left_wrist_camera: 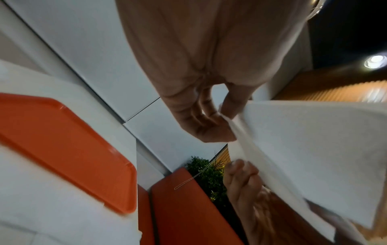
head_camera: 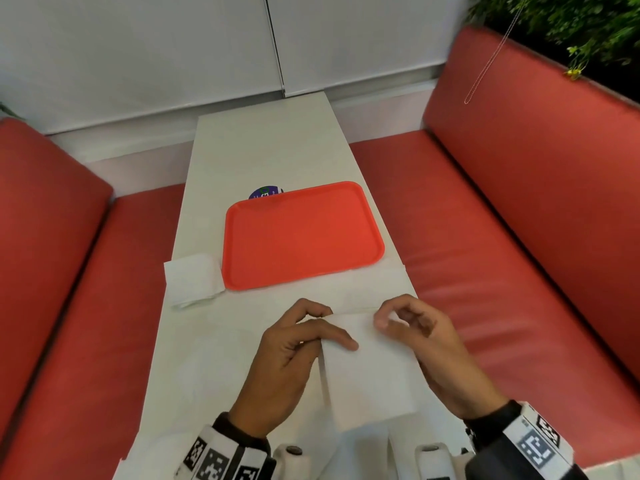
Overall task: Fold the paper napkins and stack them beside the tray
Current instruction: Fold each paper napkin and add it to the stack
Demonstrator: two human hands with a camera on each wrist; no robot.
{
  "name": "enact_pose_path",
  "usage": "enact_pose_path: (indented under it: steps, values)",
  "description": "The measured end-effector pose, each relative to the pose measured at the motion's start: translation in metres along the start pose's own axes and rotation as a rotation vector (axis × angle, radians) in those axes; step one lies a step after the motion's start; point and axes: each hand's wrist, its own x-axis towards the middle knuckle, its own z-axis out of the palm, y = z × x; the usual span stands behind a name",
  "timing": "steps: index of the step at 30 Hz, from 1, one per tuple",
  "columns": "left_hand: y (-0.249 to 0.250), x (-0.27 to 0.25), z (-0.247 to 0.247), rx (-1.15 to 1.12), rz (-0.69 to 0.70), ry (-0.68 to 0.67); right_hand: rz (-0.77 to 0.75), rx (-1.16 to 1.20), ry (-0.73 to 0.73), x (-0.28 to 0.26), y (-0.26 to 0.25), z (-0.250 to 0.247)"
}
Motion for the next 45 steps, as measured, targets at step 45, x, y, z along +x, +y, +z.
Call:
enact_pose_path:
  steps: [45]
  values:
    - [-0.064, -0.027, -0.161, -0.264, -0.538, 0.099, 0.162, -0.251, 0.034, 0.063, 0.037, 0.141]
